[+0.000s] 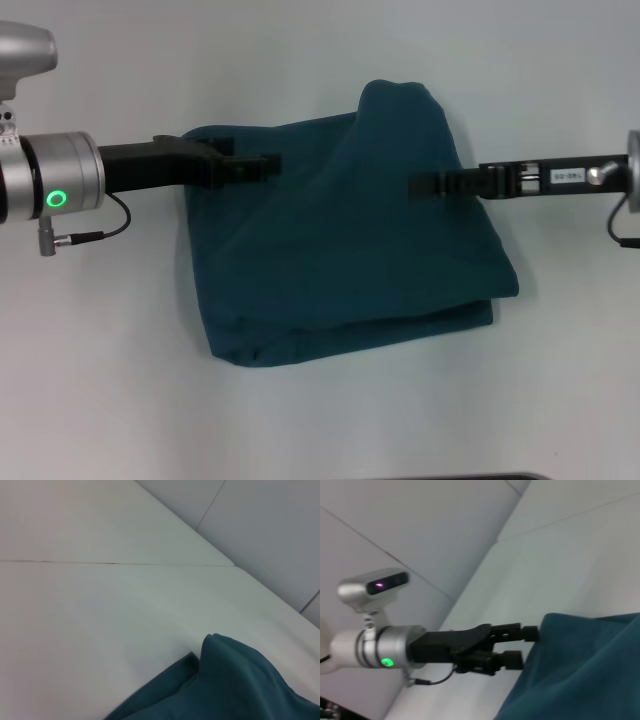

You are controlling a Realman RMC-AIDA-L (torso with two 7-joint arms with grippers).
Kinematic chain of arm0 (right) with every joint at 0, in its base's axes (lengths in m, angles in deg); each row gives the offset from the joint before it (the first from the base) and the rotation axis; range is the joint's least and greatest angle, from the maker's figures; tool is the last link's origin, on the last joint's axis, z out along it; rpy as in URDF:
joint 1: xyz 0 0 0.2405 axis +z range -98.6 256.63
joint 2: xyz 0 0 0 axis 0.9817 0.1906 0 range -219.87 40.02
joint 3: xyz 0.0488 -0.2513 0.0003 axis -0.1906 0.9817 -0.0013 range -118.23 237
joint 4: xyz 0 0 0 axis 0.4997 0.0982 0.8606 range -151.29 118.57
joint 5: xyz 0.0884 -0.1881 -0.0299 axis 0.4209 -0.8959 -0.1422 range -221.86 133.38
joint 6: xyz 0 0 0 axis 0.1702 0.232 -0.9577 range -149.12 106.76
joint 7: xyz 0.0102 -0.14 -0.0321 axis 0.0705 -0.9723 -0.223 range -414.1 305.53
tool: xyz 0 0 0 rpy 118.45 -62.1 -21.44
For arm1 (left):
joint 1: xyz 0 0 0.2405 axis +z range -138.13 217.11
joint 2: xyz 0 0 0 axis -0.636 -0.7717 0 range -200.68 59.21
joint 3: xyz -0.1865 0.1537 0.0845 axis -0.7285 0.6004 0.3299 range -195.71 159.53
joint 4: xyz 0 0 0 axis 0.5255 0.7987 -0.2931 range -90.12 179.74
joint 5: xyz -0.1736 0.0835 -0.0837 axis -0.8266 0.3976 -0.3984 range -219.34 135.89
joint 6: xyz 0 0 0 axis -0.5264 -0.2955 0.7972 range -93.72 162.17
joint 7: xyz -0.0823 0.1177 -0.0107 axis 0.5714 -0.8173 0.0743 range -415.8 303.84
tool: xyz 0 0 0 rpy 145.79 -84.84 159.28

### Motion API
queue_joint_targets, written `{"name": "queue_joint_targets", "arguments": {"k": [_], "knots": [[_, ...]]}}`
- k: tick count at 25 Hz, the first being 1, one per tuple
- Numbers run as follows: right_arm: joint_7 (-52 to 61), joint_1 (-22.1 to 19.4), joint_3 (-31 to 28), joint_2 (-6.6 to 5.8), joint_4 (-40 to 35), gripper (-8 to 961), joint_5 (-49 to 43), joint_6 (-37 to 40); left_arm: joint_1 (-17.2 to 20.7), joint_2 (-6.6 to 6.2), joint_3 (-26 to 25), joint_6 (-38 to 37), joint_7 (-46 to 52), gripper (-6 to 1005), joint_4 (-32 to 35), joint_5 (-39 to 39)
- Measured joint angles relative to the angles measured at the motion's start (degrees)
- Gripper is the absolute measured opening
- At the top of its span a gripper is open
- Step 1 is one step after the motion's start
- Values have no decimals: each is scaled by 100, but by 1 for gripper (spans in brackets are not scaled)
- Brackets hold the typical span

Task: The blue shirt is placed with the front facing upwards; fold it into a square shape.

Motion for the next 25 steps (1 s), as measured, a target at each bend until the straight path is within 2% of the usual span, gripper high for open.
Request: {"name": "queue_joint_targets", "arguments": {"k": [5, 9, 14, 25], "knots": [[2, -241, -213, -109, 23, 357, 6, -431, -74, -1, 57, 67, 0, 903, 112, -1], [2, -400, -432, -186, 31, 350, 7, -711, -152, -5, 184, 240, 0, 904, 278, -1], [131, -549, -436, -251, 97, 347, -34, -789, -206, -7, 416, 575, 1, 904, 399, -1], [749, -869, -458, -366, 468, 344, -532, -831, -214, -6, 449, 696, 7, 903, 413, -1]]}}
